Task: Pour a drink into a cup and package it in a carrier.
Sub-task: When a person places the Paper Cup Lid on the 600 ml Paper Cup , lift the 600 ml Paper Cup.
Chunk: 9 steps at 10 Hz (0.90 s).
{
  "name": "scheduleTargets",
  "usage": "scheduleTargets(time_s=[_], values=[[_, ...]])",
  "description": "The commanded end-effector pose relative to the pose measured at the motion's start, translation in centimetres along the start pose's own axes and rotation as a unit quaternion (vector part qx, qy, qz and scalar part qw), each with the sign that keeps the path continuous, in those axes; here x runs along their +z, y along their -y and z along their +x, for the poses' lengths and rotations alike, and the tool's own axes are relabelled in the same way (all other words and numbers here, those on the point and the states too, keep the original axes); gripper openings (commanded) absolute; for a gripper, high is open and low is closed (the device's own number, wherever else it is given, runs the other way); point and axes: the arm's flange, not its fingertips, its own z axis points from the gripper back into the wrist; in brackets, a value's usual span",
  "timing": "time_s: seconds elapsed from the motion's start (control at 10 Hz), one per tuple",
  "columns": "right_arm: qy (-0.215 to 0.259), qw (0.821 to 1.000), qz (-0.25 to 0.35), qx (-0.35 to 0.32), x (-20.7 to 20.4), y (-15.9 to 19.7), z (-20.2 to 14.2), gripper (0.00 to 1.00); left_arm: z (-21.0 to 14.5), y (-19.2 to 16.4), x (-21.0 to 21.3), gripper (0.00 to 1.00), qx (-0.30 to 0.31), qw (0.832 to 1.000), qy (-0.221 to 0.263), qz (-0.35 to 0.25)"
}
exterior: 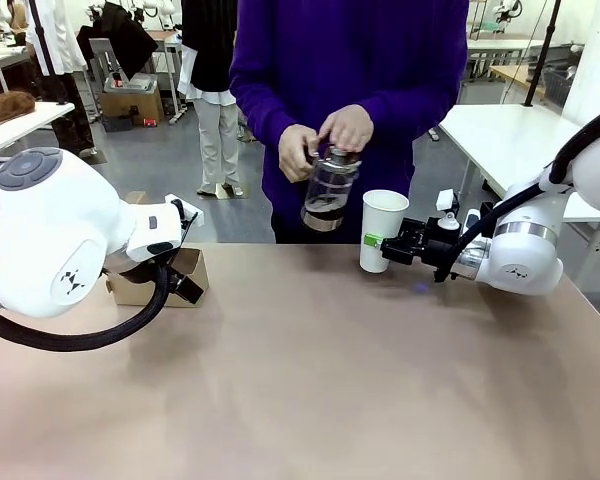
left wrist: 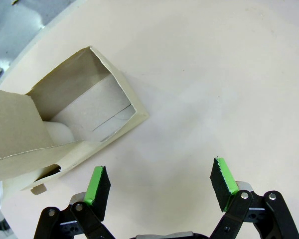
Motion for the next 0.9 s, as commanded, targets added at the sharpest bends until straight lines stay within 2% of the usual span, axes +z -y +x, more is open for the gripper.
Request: scheduleTargets(time_s=[0.0, 0.8], values=[[0.003, 1.0, 0.0, 0.002, 0.0, -0.27, 0.57, 0.8, 0.01, 0.01, 0.04, 1.0, 0.0, 1.0, 0.001, -0.001], [0.003, 1.0, 0.0, 0.002, 0.0, -0.27, 0.57, 0.8, 0.01, 0.01, 0.04, 1.0, 0.0, 1.0, 0.001, -0.001]])
